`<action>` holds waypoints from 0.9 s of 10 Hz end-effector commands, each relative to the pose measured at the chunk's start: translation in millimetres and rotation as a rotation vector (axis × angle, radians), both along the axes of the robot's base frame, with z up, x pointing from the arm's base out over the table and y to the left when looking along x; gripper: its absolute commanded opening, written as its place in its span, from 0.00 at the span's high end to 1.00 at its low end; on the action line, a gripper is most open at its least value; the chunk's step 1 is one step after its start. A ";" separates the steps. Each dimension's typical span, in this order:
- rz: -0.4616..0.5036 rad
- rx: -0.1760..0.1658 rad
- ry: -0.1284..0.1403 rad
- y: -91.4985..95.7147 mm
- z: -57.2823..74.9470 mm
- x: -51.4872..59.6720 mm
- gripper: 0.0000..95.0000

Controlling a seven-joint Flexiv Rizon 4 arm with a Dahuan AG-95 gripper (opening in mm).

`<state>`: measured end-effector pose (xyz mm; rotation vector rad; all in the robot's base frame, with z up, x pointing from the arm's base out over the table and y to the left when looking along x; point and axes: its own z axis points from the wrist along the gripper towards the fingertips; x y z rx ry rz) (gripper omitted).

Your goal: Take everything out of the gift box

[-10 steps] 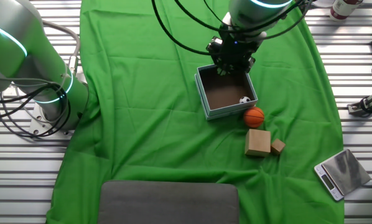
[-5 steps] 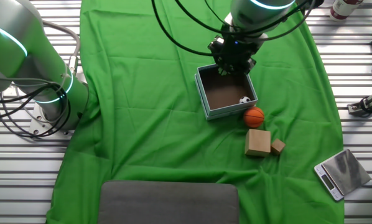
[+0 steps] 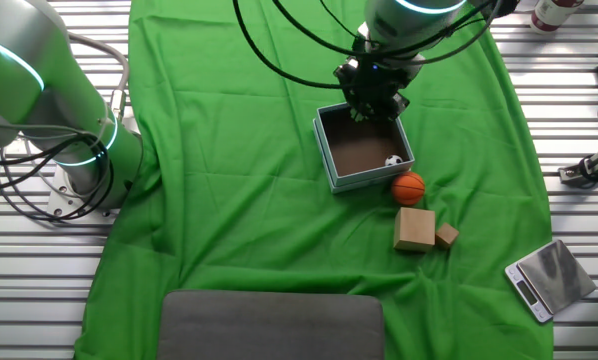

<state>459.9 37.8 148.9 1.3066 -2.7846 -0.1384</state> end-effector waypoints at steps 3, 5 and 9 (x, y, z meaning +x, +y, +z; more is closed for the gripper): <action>0.126 0.005 0.007 -35.7 -4.8 41.7 1.00; 0.168 -0.014 0.007 -57.4 -14.5 80.1 1.00; 0.266 -0.024 0.008 -87.4 -49.7 146.0 1.00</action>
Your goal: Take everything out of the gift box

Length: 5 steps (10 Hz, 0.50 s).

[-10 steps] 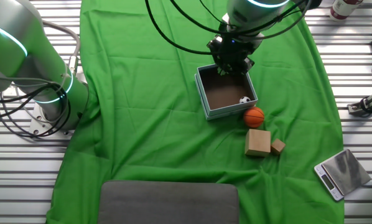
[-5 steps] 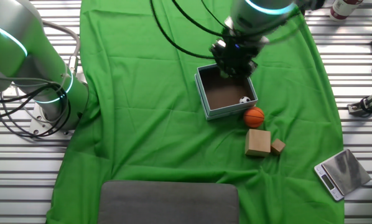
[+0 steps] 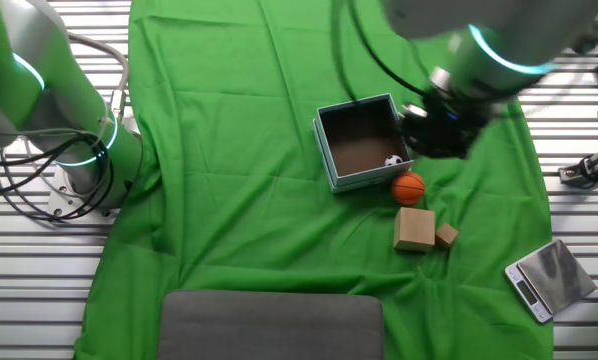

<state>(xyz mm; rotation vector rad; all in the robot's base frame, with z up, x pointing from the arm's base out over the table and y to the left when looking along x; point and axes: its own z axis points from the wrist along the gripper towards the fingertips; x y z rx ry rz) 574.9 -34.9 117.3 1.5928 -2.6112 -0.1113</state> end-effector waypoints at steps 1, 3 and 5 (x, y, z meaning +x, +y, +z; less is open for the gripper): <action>0.045 -0.010 0.000 -16.8 -27.2 31.0 1.00; 0.039 -0.014 0.002 -17.5 -29.9 27.8 1.00; -0.004 -0.004 0.017 -17.5 -29.9 27.8 1.00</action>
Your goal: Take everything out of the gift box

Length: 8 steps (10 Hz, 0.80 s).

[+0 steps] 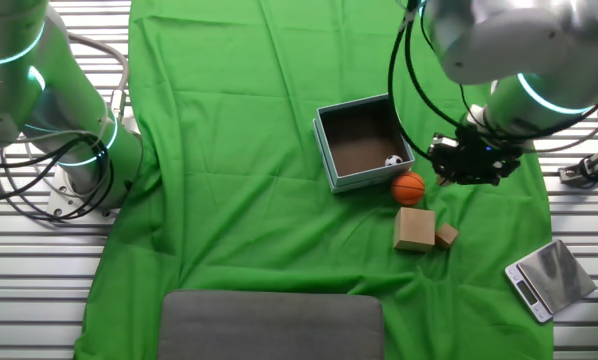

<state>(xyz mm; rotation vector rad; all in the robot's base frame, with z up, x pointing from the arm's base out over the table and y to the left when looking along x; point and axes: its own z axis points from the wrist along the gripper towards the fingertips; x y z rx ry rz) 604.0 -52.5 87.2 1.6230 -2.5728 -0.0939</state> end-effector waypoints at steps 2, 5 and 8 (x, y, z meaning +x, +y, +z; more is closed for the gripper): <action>-0.085 0.003 0.022 0.2 0.2 -1.3 1.00; -0.182 0.002 0.018 0.2 0.2 -1.3 1.00; -0.215 -0.011 0.014 0.2 0.2 -1.3 1.00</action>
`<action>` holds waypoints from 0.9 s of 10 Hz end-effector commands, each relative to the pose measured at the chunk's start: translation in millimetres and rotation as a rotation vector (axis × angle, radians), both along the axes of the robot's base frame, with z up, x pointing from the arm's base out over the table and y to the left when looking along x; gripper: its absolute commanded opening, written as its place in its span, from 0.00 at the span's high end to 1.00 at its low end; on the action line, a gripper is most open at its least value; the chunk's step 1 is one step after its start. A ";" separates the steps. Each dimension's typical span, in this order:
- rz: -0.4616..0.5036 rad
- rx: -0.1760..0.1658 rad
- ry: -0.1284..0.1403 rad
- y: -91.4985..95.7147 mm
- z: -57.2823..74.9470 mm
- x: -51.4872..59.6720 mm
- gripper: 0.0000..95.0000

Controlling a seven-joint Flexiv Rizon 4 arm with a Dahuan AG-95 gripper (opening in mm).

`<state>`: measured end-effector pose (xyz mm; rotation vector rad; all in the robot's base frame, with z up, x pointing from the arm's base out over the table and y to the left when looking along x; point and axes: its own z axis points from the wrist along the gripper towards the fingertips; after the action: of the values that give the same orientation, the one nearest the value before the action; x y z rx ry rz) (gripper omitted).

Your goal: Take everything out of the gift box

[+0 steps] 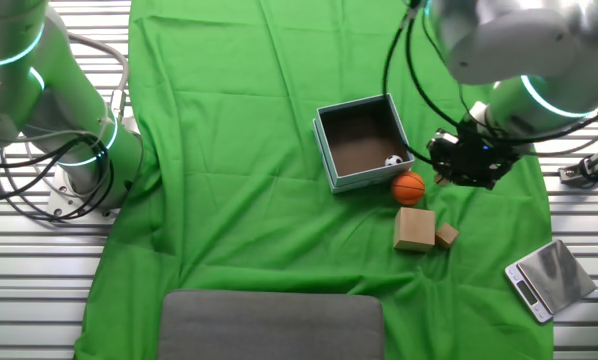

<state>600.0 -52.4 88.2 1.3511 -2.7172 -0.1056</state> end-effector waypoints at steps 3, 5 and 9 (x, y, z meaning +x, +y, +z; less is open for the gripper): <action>0.001 0.001 0.003 0.1 -0.8 2.7 1.00; 0.011 -0.009 0.003 0.1 -0.8 2.7 1.00; 0.011 -0.048 0.002 -0.1 -0.7 2.7 1.00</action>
<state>602.3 -51.2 87.8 1.3928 -2.6750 -0.0449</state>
